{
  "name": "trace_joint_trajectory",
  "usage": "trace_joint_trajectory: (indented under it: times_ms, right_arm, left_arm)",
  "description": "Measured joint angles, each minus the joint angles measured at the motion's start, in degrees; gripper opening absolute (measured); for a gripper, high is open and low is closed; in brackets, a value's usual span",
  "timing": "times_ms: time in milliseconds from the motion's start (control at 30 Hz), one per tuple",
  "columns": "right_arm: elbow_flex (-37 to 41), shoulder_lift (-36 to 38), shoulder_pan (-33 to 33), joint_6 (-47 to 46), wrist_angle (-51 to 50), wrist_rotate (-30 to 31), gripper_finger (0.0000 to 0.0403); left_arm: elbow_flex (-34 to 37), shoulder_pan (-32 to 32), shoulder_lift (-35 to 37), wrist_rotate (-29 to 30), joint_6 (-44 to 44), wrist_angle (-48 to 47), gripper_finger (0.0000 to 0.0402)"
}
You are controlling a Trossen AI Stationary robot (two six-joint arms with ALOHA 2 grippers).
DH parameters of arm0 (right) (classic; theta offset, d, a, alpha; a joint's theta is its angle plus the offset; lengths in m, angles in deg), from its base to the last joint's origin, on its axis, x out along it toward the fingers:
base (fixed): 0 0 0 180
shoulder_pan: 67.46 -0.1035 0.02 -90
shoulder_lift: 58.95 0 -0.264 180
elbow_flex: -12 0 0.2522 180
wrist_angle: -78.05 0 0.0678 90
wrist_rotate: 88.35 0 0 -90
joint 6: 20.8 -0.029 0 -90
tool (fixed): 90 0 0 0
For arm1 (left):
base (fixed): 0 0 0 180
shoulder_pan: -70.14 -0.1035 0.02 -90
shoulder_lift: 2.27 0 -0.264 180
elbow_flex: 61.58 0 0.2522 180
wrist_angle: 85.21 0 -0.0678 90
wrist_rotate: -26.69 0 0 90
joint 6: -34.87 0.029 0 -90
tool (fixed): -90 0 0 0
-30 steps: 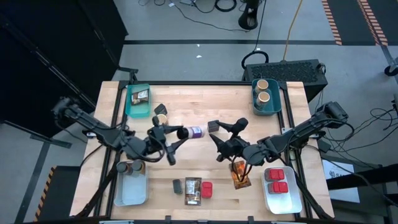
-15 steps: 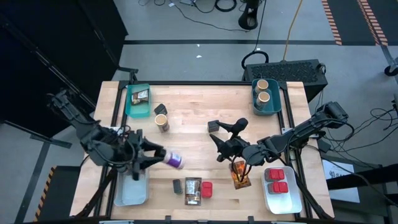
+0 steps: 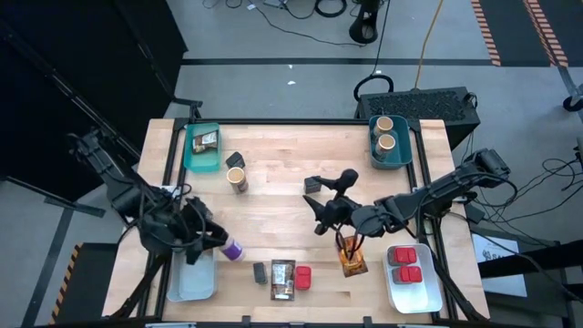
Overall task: Sort spices by type
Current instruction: Put the purple seasoning bottle into the gray bin
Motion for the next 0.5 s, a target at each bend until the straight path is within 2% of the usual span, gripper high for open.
trace_joint_trajectory:
  times_ms: [100,267,500]
  right_arm:
    - [0.0,0.0,0.6,-0.1,0.0,-0.3,0.0256]
    - [0.0,0.0,1.5,-1.3,-0.9,-0.3,0.0256]
    - [0.0,0.0,2.6,-2.5,-2.2,-0.3,0.0256]
  left_arm:
    - [0.0,-0.6,-1.5,-3.4,-3.8,-4.0,0.0217]
    - [-1.7,-1.7,-5.8,-8.7,-5.0,-5.5,0.0217]
    - [-14.5,-1.6,-13.8,-8.5,-7.8,-21.3,0.0217]
